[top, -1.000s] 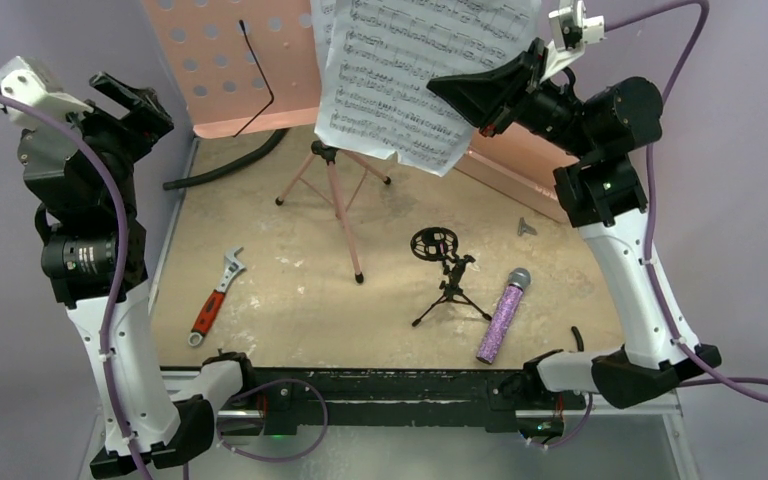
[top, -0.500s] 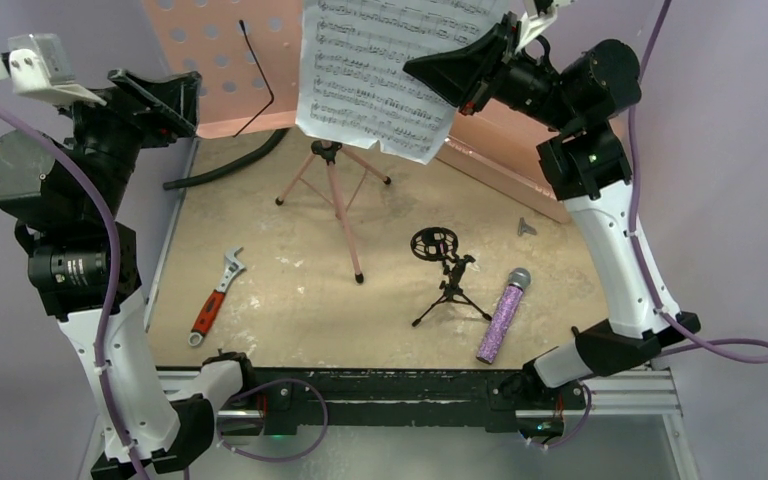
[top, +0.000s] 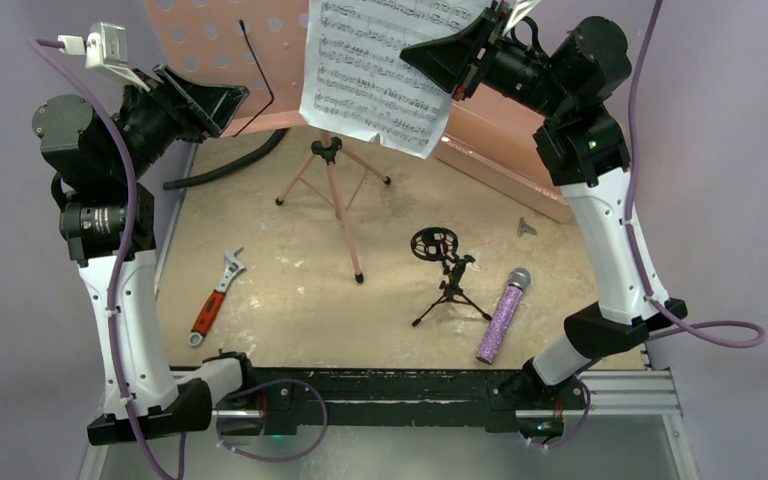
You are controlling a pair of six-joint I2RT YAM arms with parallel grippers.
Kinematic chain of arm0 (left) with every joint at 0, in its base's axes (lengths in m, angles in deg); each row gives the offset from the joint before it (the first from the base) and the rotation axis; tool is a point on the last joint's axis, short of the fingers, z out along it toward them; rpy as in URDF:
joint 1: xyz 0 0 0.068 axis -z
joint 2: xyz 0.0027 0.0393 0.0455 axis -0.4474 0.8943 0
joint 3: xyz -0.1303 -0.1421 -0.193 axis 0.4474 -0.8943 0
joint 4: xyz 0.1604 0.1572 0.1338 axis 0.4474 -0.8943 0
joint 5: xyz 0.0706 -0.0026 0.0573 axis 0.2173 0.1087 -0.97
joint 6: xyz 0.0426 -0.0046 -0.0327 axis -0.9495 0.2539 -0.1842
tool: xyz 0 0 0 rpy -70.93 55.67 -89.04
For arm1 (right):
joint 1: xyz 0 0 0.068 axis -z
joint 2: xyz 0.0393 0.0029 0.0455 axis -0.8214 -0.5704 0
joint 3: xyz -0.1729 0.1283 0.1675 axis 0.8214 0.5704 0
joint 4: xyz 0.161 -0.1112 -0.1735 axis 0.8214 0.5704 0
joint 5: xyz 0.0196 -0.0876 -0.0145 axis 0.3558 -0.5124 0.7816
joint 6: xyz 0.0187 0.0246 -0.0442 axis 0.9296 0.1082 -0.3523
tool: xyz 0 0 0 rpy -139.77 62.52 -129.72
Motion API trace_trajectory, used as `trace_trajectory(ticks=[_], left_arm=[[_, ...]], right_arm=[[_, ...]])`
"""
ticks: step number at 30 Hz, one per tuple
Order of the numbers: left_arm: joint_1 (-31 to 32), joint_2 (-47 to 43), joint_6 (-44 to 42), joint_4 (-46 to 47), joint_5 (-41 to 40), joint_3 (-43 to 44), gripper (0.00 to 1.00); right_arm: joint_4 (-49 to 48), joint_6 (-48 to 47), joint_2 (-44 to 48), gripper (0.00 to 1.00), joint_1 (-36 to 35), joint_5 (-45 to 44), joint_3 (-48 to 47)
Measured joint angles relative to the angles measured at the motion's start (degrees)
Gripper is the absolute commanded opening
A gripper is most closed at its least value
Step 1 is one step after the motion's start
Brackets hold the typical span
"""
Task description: Set up the instrument practice props
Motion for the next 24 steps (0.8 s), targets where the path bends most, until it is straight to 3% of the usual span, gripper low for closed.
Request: trace_trajectory(ticks=[16, 24], left_arm=[[0.28, 3.85, 2.99, 0.74, 0.24, 2.25, 0.52], [6.58, 10.32, 3.17, -3.39, -1.51, 10.36, 0.50]], right_arm=[[2.51, -0.87, -1.01, 0.00, -0.74, -2.08, -2.38], [2.40, -0.87, -1.09, 0.00, -1.05, -2.03, -2.40]])
